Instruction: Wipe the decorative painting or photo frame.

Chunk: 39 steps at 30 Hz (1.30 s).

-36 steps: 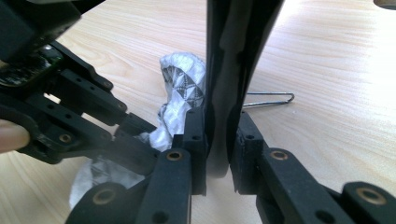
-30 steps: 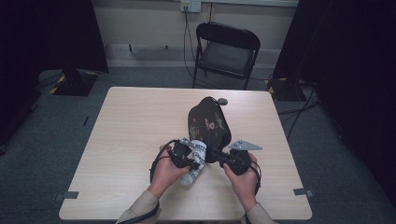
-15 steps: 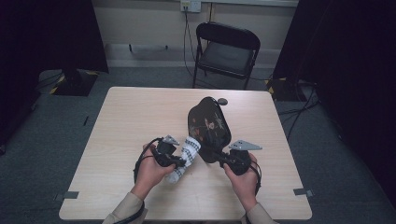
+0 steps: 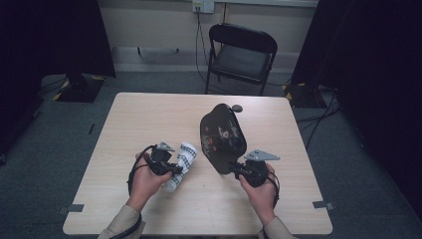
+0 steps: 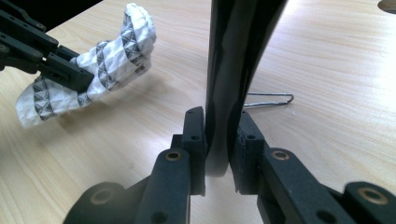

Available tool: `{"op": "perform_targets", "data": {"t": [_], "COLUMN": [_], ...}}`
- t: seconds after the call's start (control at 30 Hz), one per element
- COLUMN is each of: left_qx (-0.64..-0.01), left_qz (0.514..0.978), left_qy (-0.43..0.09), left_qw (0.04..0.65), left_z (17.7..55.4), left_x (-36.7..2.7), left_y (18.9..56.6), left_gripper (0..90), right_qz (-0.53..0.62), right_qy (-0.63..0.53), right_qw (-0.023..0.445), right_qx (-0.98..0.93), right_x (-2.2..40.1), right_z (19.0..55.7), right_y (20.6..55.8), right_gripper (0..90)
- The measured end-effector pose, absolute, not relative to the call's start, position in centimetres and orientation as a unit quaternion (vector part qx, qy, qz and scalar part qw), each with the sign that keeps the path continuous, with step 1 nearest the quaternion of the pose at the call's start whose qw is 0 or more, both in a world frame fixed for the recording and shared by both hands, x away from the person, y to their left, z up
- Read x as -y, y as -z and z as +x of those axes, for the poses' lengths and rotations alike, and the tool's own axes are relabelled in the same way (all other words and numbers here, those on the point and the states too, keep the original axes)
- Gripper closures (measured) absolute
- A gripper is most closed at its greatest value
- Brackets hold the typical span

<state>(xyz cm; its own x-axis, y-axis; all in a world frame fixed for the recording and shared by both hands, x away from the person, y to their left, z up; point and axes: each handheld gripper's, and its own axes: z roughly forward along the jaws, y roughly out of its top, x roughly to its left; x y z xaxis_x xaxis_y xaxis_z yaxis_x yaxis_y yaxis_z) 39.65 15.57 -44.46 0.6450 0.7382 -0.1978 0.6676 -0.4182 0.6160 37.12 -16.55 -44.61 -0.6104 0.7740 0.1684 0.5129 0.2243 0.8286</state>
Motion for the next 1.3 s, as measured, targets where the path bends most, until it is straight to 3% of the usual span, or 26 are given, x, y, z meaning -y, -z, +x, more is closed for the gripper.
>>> {"op": "perform_targets", "data": {"t": [0.27,0.53,0.7,0.8,0.97,1.3], "left_qx": [-0.430,-0.435,-0.434,-0.437,-0.427,-0.424], "left_qz": [0.837,0.835,0.834,0.830,0.833,0.829], "left_qy": [-0.054,-0.051,-0.069,-0.075,-0.085,-0.084], "left_qw": [0.335,0.334,0.332,0.337,0.341,0.356], "left_z": [39.8,39.9,39.9,39.8,39.6,39.1], "left_x": [-16.2,-16.1,-16.2,-16.3,-16.5,-17.7], "left_y": [45.2,45.9,46.1,46.1,46.1,45.7], "left_gripper": [76.7,74.8,62.7,50.5,37.3,28.4], "right_qz": [0.414,0.406,0.397,0.393,0.385,0.379], "right_qy": [-0.463,-0.462,-0.461,-0.460,-0.454,-0.445], "right_qw": [0.137,0.139,0.140,0.137,0.134,0.134], "right_qx": [-0.772,-0.776,-0.781,-0.785,-0.792,-0.800], "right_x": [17.0,17.1,17.4,17.6,18.0,19.2], "right_z": [37.1,37.0,36.8,36.7,36.5,36.2], "right_y": [44.8,44.7,44.9,44.9,45.1,45.4], "right_gripper": [68.1,50.9,43.2,39.1,36.4,32.3]}}
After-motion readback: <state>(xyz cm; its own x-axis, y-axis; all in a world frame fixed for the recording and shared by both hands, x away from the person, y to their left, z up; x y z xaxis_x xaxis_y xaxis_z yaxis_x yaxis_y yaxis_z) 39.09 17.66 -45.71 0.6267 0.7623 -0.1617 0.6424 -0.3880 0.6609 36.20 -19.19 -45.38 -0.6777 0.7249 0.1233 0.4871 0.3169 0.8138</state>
